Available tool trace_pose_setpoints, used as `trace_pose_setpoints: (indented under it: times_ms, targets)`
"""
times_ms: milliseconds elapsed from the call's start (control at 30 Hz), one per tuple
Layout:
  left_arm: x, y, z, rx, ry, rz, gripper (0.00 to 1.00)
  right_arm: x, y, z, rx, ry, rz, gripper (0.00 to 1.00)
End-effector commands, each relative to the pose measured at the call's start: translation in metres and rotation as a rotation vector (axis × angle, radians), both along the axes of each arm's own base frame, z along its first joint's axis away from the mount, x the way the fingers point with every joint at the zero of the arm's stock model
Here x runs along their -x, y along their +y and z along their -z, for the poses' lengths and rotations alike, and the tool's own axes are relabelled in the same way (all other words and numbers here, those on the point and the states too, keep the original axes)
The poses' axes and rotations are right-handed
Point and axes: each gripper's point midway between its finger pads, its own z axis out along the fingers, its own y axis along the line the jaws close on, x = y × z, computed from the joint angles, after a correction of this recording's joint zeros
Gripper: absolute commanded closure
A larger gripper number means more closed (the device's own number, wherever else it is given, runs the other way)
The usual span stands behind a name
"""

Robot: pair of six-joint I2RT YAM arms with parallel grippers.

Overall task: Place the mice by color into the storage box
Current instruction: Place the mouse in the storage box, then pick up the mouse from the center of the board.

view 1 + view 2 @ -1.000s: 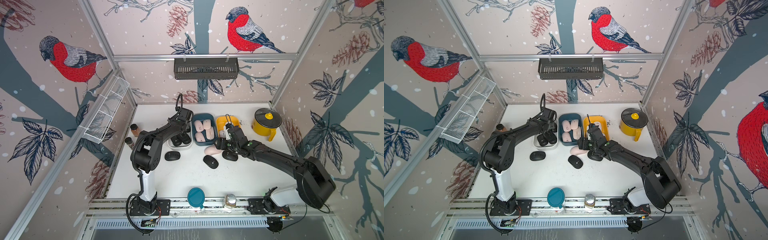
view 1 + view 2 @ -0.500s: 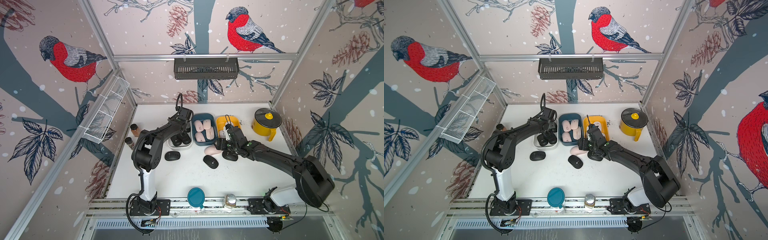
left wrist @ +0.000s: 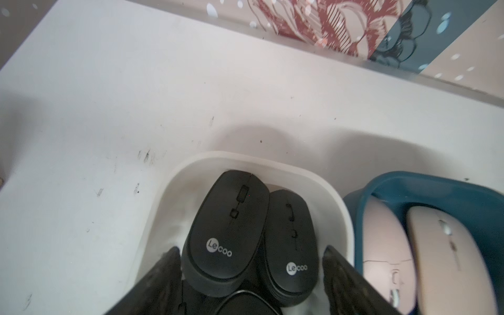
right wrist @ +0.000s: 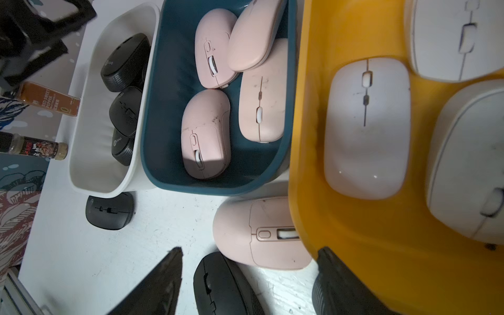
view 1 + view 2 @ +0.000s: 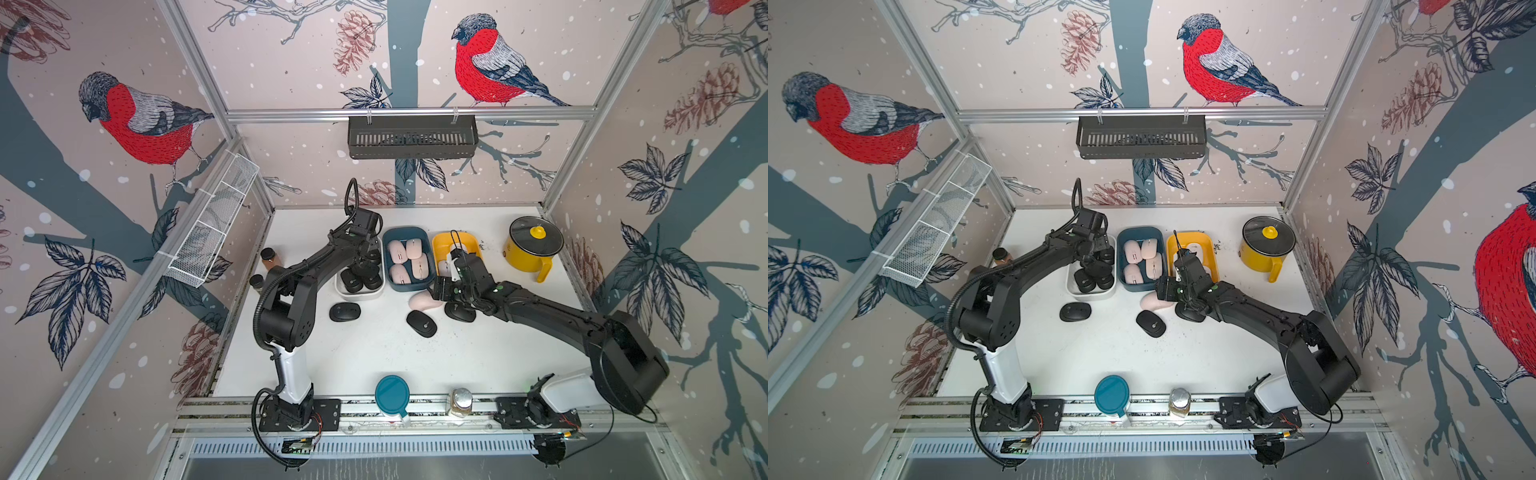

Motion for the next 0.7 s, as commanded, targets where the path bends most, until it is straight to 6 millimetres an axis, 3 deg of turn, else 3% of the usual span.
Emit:
trace_pose_setpoints:
  times_ms: [0, 200, 433, 667]
  targets:
    - [0.009, 0.003, -0.021, 0.035, -0.014, -0.018, 0.19, 0.003, 0.005, -0.001, 0.024, -0.046, -0.04, 0.22]
    - [0.041, 0.012, -0.039, 0.091, -0.029, -0.029, 0.19, 0.022, 0.023, 0.02, 0.113, -0.073, -0.121, 0.21]
    - [0.086, 0.029, -0.039, 0.123, -0.018, -0.057, 0.19, 0.048, 0.047, 0.043, 0.199, -0.093, -0.255, 0.21]
    - [0.107, 0.043, -0.037, 0.112, -0.031, -0.086, 0.19, 0.06, 0.053, 0.06, 0.225, -0.065, -0.303, 0.21]
